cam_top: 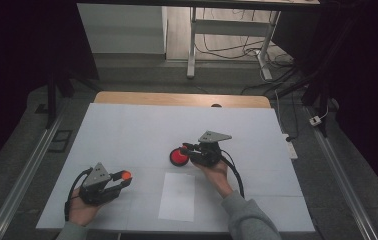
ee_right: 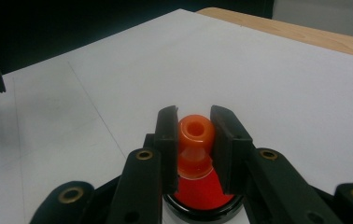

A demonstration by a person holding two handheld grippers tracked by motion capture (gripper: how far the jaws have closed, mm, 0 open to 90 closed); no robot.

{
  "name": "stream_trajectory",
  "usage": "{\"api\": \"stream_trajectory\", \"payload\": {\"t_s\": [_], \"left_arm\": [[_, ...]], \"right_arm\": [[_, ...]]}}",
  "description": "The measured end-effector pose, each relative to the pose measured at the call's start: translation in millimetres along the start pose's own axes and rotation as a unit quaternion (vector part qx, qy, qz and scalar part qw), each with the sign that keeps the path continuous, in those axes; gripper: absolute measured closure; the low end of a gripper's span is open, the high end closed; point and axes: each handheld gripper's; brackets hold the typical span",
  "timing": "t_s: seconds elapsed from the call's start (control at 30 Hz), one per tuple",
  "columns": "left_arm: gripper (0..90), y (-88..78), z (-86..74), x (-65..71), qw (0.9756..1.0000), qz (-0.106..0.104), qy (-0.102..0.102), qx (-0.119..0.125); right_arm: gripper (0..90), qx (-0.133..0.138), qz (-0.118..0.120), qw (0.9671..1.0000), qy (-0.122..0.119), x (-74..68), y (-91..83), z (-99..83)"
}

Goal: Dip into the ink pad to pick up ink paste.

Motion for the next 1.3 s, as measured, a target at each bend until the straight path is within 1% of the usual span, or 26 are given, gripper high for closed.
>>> {"api": "stream_trajectory", "payload": {"t_s": [0.3, 0.47, 0.63, 0.87, 1.3], "left_arm": [[64.6, 0.3, -0.8, -1.0, 1.0, -0.002, -0.003, -0.002], [64.6, 0.0, -0.8, -1.5, 1.0, -0.002, -0.003, -0.002], [64.6, 0.2, -1.2, -1.9, 1.0, -0.002, -0.004, -0.004], [64.6, 0.1, -1.2, -2.0, 1.0, -0.001, -0.004, -0.004], [64.6, -0.6, -1.7, -2.7, 1.0, 0.001, -0.005, -0.004]], "right_arm": [[72.5, 0.0, 0.001, 1.0, 0.002, -0.3, -8.9, 1.3], [72.5, 0.007, 0.0, 1.0, 0.002, -0.8, -14.3, 1.8], [72.5, 0.007, 0.002, 1.0, 0.001, -1.1, -19.3, 2.2], [72.5, 0.011, -0.002, 0.9999, 0.003, -0.3, -25.3, 3.2], [72.5, 0.013, 0.003, 0.9999, 0.003, -6.0, -36.7, 4.6]]}}
Point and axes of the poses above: each handheld gripper's, and its own axes: y roughly forward along the jaws, z roughly out of its top, x roughly to its right, and after that the axes turned 15 degrees about x, right-handed
